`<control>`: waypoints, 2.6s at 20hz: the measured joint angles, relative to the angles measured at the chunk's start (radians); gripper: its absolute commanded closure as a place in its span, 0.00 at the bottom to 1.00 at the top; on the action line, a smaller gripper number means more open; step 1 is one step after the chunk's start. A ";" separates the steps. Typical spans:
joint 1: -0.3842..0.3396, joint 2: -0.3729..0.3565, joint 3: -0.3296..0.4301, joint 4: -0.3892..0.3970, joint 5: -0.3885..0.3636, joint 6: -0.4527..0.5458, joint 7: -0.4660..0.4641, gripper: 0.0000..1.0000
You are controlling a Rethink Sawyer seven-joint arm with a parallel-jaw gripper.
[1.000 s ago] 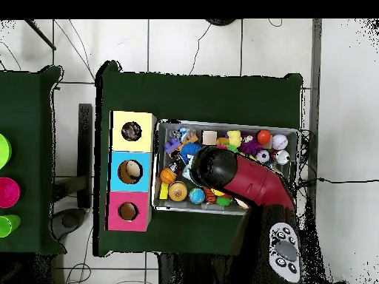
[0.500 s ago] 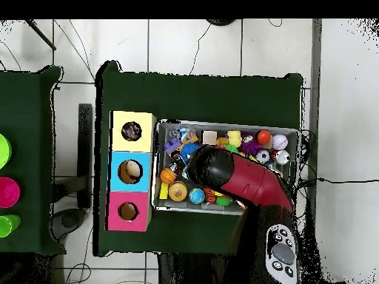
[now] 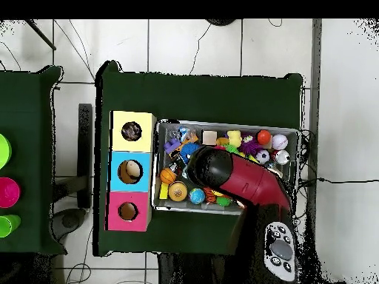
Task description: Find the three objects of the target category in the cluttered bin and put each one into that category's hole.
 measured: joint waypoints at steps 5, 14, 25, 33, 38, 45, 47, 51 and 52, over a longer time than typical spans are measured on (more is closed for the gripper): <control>0.000 0.025 0.000 0.002 0.003 -0.006 0.000 0.00; 0.006 0.059 -0.001 0.006 0.009 -0.024 0.000 0.00; 0.043 0.060 -0.020 0.006 0.009 -0.024 0.000 1.00; 0.063 0.060 -0.044 0.006 0.011 -0.024 0.000 1.00; 0.064 0.060 -0.045 0.006 0.016 -0.024 0.000 1.00; 0.094 0.024 -0.060 0.006 0.019 -0.006 0.000 1.00; 0.098 0.018 -0.063 0.006 0.020 -0.001 0.000 1.00; 0.104 0.001 -0.067 0.006 0.027 0.004 0.000 1.00; 0.104 -0.001 -0.067 0.006 0.029 0.004 0.000 1.00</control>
